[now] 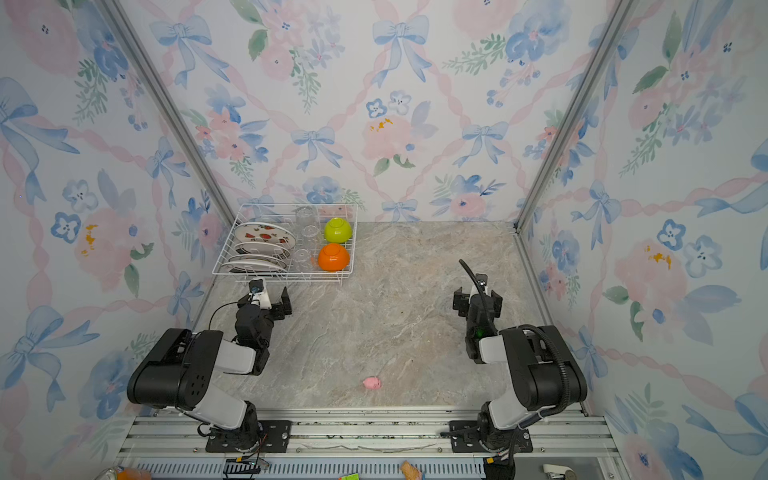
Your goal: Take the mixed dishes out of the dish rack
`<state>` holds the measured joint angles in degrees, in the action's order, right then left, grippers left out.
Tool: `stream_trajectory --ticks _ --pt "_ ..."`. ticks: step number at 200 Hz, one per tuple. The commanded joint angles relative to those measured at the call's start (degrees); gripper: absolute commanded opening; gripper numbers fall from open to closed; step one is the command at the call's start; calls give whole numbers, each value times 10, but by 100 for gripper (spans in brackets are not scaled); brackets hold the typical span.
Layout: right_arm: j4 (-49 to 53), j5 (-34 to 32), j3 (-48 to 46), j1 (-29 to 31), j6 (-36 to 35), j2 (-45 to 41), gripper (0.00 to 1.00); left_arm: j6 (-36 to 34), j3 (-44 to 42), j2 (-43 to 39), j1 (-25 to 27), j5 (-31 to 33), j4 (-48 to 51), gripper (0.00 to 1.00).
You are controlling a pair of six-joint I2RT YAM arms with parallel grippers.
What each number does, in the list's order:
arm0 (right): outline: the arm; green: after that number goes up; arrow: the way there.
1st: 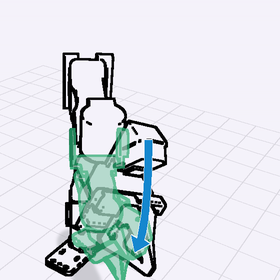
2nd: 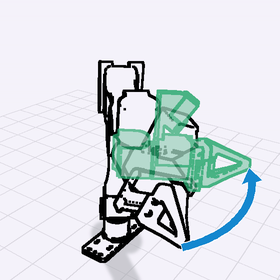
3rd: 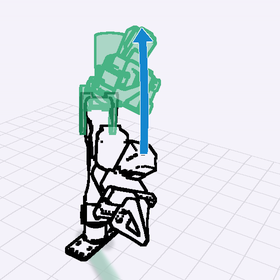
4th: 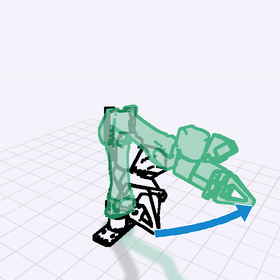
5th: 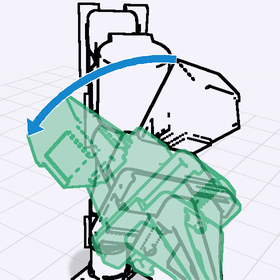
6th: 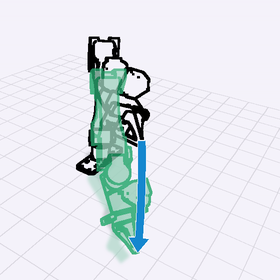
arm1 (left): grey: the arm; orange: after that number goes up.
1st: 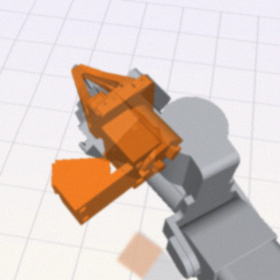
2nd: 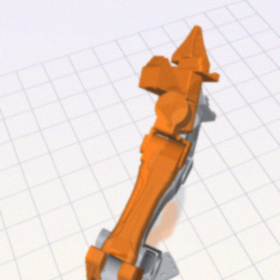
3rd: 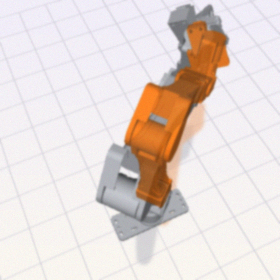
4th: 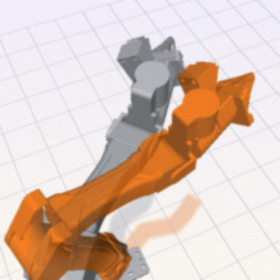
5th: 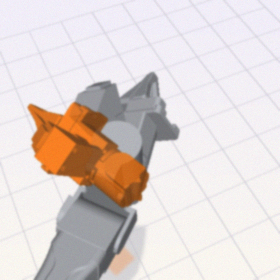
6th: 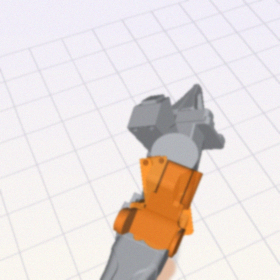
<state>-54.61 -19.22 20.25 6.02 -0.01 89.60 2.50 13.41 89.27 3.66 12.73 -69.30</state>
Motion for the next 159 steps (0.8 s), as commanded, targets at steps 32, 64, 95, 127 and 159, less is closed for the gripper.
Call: stream_trajectory --ticks 32,64,95,127,159 --pt "-2 5 11 -3 9 -5 97 -11 2 3 2 -10 0 98" --pt "-2 5 11 -3 9 -5 97 -11 3 2 2 -10 0 98" --pt "1 9 13 -5 10 -5 97 -11 2 3 2 -10 0 98" --pt "4 19 13 -10 12 -6 97 -11 2 3 1 -10 0 98" --pt "5 19 14 -10 12 -6 97 -11 2 3 0 -12 0 98"
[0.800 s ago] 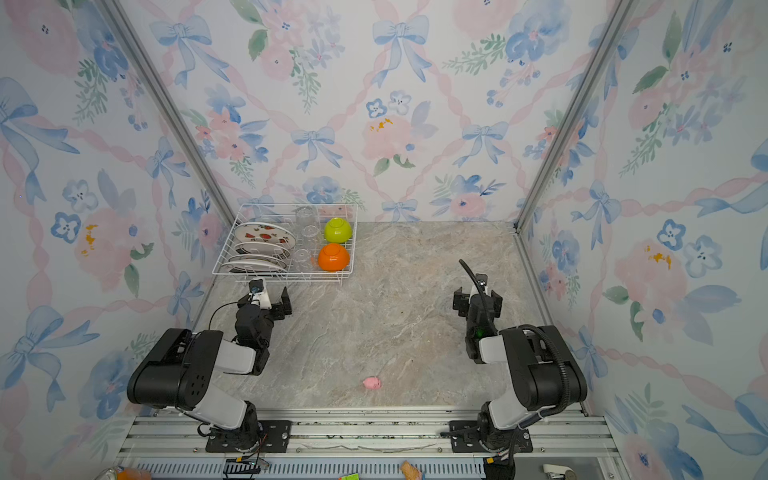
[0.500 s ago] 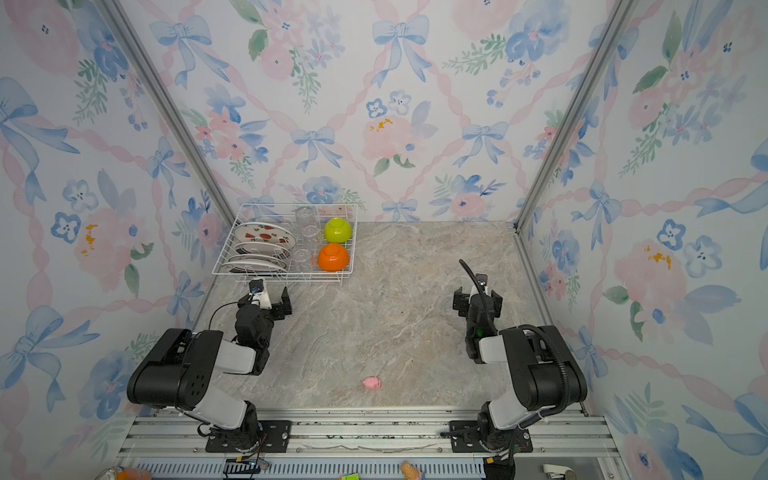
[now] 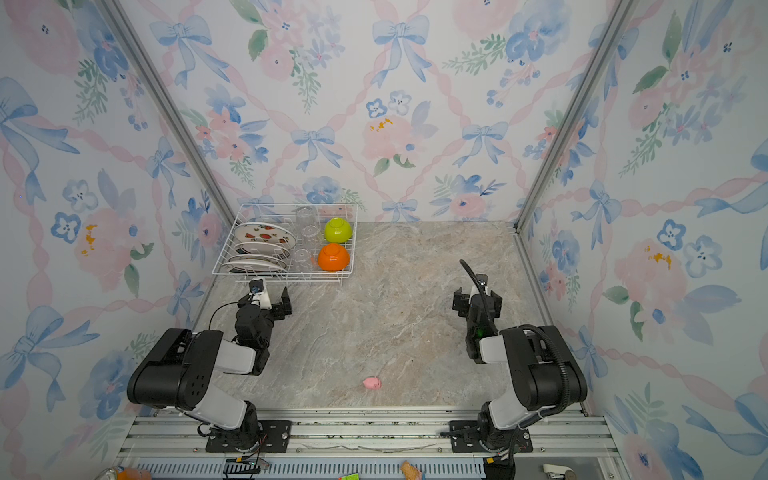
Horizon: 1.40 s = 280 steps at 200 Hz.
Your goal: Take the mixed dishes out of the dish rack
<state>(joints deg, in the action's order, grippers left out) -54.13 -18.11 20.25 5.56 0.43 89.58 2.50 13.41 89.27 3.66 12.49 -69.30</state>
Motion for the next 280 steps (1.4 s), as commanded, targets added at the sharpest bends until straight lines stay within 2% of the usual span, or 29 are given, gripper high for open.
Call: stream_trajectory --ticks 1,82,111,123,137,153,163,180,196,224,248,280 --pt "1 8 14 -6 8 -5 97 -11 2 3 0 -10 0 98" --pt "19 17 21 -9 9 -10 97 -11 4 4 -5 -26 2 98" --pt "28 23 26 -8 5 -16 97 -16 -1 -26 18 59 8 98" --pt "76 5 42 1 -2 -38 97 -10 -1 -54 21 84 30 98" --pt "177 -39 79 25 -14 -72 97 6 15 -91 25 112 101 98" --pt "202 -76 91 54 -33 -88 98 31 29 -138 36 141 177 98" --pt "213 -94 93 74 -45 -101 97 40 25 -168 52 165 189 98" --pt "294 -105 123 106 -35 -135 97 41 35 -214 91 241 241 98" --pt "398 -101 185 137 -11 -161 97 47 61 -245 128 311 319 98" --pt "575 -62 315 205 66 -148 97 75 76 -285 177 342 408 98" --pt "693 -14 430 261 145 -83 99 141 94 -314 191 342 500 98" --pt "742 50 552 321 211 32 97 184 139 -329 192 325 599 98"
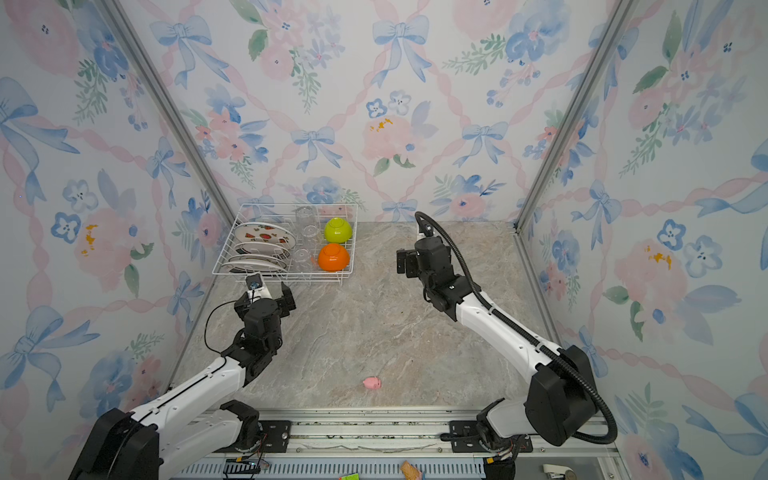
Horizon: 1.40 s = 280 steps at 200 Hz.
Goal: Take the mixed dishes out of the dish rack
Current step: 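Raise both arms and move both grippers toward the dish rack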
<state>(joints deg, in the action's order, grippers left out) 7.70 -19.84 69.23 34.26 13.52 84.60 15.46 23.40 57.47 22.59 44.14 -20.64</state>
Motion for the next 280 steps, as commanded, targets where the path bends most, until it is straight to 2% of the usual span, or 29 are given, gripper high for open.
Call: stream_trajectory --ticks 1,33,52,89,125,151,198,220,243,269,280 --pt "125 70 65 36 81 87 97 55 41 -10 3 8 117 98" --pt "168 107 191 65 98 211 91 69 84 3 4 -30 162 98" --pt "184 126 251 70 114 266 87 82 93 10 5 -75 166 98" --pt "175 158 308 71 128 329 80 95 92 2 11 -98 170 98" --pt "156 161 329 71 143 362 77 100 86 -21 16 -102 168 98" --pt "156 147 362 72 148 396 72 98 87 -25 16 -100 169 98" --pt "191 75 437 79 150 465 54 97 83 -34 22 -102 171 98" --pt "222 39 475 84 143 494 49 102 81 -42 25 -99 178 98" --pt "246 15 498 85 146 516 36 103 78 -53 27 -95 180 98" --pt "264 3 511 86 148 529 29 104 78 -59 28 -88 181 98" --pt "272 -8 512 86 147 532 22 105 79 -57 28 -84 181 98"
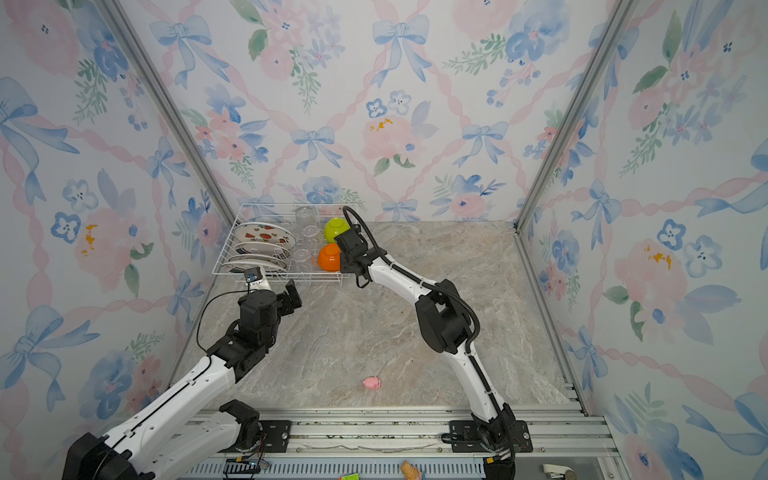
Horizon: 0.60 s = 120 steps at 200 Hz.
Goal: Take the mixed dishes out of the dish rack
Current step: 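Raise both arms and move both grippers toward the dish rack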
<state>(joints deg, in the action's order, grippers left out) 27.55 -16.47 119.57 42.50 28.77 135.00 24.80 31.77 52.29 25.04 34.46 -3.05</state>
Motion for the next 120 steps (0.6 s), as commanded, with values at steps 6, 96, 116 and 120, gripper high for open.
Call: stream_trajectory --ticks 6,96,116,120 --pt "78 -48 9 4 -6 28 18 13 -5 -2 4 13 5 98" --pt "104 -35 -93 -26 -2 -22 0 16 26 23 12 20 22 98" --pt "78 -14 -177 -35 1 -72 0 14 34 23 12 20 23 98" --pt "72 -10 -195 -38 3 -82 0 14 37 24 13 19 22 98"
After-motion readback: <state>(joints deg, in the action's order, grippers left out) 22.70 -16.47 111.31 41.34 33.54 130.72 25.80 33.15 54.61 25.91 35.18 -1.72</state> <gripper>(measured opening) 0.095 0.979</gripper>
